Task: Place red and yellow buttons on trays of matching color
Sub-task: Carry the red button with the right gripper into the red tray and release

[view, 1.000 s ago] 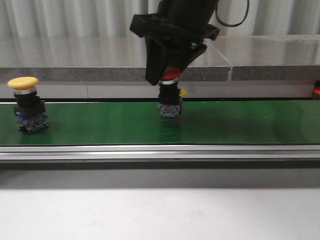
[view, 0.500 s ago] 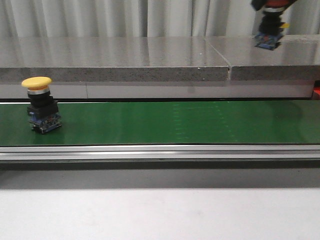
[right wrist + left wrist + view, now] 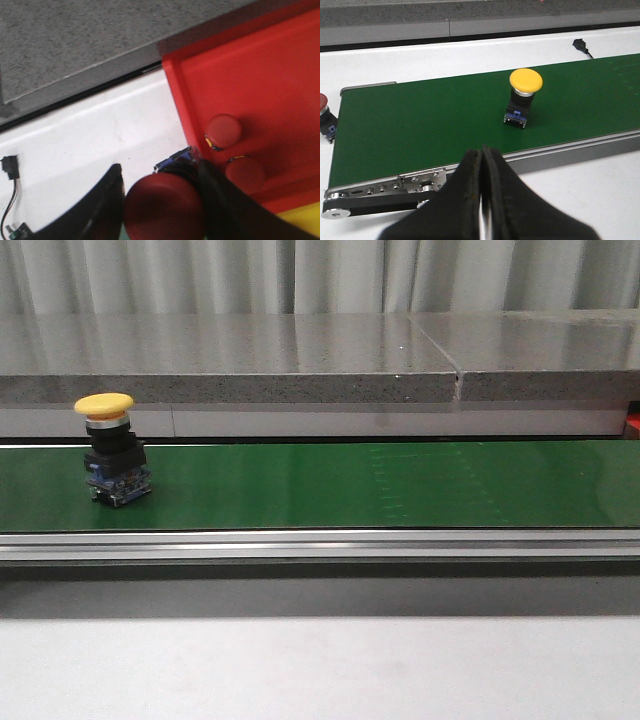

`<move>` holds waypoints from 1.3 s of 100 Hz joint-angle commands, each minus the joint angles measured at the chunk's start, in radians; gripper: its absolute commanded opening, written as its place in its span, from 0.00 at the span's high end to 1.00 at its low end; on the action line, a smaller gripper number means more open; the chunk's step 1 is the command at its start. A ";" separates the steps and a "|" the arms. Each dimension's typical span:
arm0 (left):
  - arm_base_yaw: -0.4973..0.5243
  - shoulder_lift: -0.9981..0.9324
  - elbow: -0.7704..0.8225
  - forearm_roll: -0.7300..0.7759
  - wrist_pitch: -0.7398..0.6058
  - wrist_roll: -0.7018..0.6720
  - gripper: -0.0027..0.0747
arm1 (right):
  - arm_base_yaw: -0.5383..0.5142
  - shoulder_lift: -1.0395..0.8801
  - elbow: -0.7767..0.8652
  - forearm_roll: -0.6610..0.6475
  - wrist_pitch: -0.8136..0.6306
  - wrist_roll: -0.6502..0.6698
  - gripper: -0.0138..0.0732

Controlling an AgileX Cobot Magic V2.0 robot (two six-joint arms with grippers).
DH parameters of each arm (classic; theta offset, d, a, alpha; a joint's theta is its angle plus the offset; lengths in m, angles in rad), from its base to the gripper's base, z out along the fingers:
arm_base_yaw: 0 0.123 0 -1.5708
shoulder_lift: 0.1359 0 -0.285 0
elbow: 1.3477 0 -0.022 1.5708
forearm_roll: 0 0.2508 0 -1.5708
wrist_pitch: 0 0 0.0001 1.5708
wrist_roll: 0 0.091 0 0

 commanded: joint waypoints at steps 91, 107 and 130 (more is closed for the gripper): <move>-0.008 0.003 -0.029 -0.022 -0.067 -0.009 0.99 | -0.184 0.284 -0.022 0.102 -0.293 0.091 0.76; -0.008 0.003 -0.029 -0.022 -0.067 -0.009 0.99 | -0.184 0.321 -0.023 0.115 -0.302 0.091 0.75; -0.008 0.003 -0.029 -0.022 -0.067 -0.009 0.99 | -0.184 0.330 -0.023 0.142 -0.318 0.091 0.34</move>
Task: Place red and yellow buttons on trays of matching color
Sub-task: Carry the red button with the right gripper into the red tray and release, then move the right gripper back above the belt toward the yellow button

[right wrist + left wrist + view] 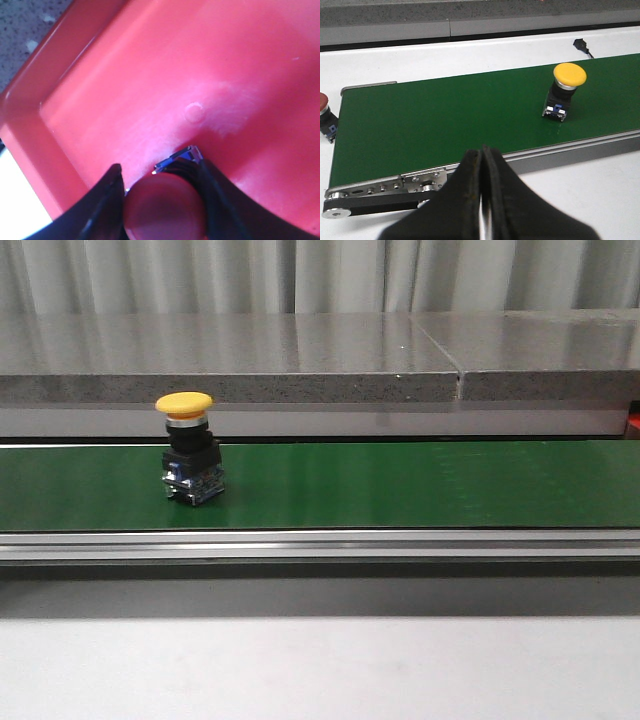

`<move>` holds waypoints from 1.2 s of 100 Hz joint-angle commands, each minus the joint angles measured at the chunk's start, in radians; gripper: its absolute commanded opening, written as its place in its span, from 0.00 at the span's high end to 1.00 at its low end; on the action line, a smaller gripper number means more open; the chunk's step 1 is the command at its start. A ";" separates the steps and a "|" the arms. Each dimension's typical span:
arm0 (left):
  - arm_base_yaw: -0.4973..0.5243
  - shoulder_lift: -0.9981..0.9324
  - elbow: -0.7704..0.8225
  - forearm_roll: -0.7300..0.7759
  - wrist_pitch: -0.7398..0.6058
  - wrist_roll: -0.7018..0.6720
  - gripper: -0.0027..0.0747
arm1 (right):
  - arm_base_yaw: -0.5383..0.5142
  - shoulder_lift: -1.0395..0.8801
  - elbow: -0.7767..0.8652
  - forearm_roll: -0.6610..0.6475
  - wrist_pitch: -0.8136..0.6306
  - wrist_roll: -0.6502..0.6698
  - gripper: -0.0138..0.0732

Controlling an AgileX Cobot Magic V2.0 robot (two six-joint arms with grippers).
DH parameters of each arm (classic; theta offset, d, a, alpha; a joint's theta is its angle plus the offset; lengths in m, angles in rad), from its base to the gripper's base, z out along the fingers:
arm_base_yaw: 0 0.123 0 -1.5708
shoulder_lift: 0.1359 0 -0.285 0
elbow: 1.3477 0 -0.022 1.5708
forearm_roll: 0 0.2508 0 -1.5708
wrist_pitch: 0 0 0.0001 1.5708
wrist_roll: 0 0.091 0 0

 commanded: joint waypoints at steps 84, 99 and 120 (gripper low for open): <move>-0.008 0.003 -0.029 -0.022 -0.067 -0.009 0.99 | 0.015 -0.548 0.280 -0.088 -0.175 -0.053 0.16; -0.008 0.003 -0.029 -0.022 -0.067 -0.009 0.99 | 0.064 -0.678 0.358 -0.089 -0.156 -0.069 0.16; -0.008 0.003 -0.029 -0.022 -0.067 -0.009 0.99 | 0.186 -0.845 0.448 -0.094 -0.111 -0.145 0.16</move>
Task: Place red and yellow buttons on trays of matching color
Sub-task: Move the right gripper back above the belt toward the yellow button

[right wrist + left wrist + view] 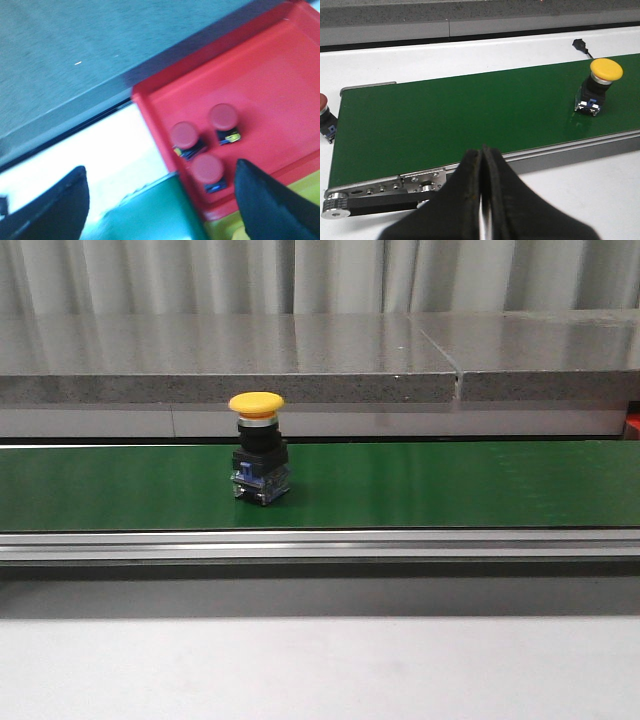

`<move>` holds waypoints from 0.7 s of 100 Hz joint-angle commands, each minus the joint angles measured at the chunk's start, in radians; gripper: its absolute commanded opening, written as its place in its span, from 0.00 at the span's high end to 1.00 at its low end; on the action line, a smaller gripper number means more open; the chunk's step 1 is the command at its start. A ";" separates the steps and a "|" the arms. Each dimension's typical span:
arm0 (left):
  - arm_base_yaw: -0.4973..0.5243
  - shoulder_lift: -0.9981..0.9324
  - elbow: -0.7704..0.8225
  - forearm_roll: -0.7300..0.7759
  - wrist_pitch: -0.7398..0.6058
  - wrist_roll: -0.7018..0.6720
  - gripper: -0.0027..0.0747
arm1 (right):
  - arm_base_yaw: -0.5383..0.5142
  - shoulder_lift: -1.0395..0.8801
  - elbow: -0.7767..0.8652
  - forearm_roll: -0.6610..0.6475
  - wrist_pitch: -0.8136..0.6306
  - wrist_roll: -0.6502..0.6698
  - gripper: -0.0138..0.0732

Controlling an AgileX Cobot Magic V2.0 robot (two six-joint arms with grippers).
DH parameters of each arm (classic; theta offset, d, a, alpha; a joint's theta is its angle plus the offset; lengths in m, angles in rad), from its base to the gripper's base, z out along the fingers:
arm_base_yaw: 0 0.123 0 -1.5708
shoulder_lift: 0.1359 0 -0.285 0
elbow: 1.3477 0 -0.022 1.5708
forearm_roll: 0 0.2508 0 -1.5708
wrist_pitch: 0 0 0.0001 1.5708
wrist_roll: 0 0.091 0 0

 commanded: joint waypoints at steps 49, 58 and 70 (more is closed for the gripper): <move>-0.008 0.003 -0.029 -0.022 -0.067 -0.009 0.99 | 0.428 -0.153 0.005 -0.001 0.223 -0.111 0.16; -0.008 0.003 -0.029 -0.022 -0.067 -0.009 0.99 | 0.490 -0.138 0.001 -0.001 0.241 -0.111 0.16; -0.008 0.003 -0.029 -0.022 -0.067 -0.009 0.99 | 0.563 -0.093 -0.031 -0.001 0.282 -0.113 0.16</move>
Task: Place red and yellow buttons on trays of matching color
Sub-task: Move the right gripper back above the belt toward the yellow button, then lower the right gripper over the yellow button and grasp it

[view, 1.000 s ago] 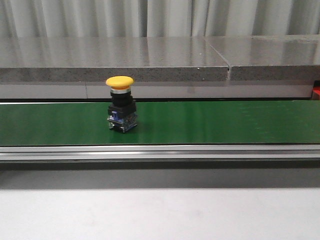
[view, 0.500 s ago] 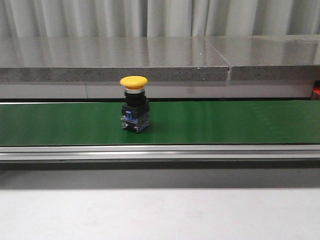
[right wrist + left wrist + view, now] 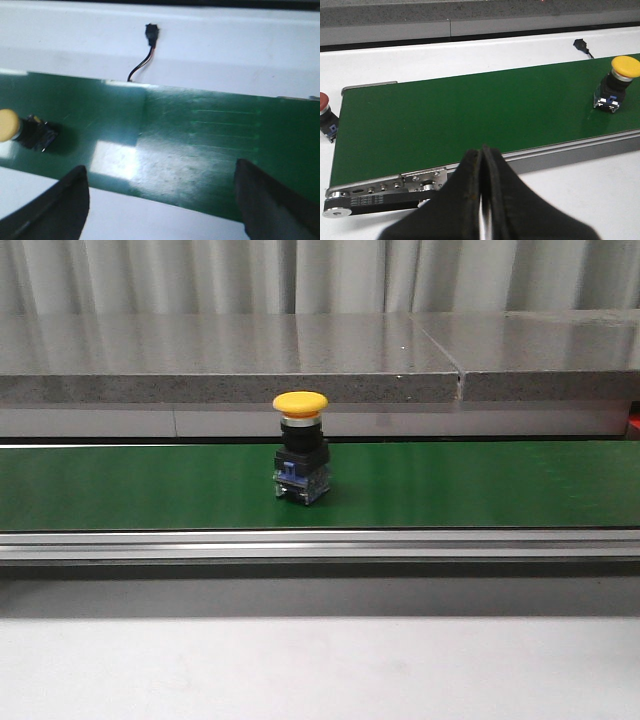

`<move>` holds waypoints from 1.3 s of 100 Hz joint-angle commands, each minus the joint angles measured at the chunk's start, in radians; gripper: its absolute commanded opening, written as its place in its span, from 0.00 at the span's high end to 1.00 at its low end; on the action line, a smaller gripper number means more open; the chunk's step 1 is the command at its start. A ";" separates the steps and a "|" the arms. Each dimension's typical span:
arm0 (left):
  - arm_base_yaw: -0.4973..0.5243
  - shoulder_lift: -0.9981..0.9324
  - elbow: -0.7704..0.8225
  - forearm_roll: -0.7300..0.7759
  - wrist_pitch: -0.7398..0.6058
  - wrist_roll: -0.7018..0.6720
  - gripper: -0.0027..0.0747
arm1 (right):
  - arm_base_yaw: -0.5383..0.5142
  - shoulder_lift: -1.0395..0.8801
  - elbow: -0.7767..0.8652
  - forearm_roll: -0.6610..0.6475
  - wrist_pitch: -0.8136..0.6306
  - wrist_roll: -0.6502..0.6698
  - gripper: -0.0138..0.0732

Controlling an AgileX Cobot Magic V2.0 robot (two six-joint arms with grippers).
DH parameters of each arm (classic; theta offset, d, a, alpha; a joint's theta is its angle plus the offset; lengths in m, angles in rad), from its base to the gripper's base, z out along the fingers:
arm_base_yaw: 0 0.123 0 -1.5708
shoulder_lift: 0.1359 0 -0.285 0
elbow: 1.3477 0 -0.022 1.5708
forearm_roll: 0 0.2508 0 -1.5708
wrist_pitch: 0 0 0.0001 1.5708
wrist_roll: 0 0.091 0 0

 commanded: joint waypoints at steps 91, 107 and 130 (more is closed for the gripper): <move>-0.008 0.003 -0.029 -0.022 -0.067 -0.009 0.99 | 0.355 0.461 -0.340 0.070 0.145 -0.300 0.16; -0.008 0.003 -0.029 -0.022 -0.067 -0.009 0.99 | 0.355 0.503 -0.340 0.070 0.068 -0.300 0.16; -0.008 0.003 -0.029 -0.022 -0.067 -0.009 0.99 | 0.355 0.528 -0.340 0.025 0.043 -0.300 0.30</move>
